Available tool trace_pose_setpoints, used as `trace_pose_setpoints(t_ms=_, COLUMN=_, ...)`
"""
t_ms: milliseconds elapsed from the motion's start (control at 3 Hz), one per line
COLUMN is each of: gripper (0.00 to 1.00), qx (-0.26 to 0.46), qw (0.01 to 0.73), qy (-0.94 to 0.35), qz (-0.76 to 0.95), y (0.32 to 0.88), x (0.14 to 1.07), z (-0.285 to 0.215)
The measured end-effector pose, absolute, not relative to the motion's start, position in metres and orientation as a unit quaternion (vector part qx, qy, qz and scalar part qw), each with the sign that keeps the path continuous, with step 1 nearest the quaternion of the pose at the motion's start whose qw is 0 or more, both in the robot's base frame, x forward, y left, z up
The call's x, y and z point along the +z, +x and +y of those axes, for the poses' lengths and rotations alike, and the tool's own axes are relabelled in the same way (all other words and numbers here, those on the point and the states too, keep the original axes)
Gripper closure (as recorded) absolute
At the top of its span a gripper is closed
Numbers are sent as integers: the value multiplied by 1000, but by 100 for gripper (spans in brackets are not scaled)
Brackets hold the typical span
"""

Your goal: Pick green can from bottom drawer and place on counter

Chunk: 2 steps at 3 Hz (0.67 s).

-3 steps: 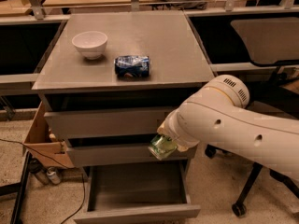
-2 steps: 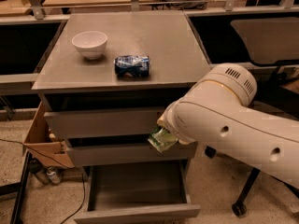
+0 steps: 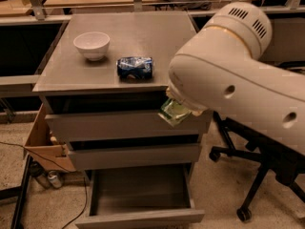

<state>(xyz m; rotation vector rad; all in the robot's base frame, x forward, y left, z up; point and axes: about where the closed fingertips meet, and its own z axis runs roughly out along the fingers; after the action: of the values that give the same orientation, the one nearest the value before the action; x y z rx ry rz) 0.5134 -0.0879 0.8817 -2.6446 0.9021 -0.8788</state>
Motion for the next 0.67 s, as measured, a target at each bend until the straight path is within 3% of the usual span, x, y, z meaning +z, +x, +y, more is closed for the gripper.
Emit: trace_pose_setpoints(t_ms=667, gripper=100, qx=-314, qw=99, qy=-899, qz=289, y=558, x=912, z=-112)
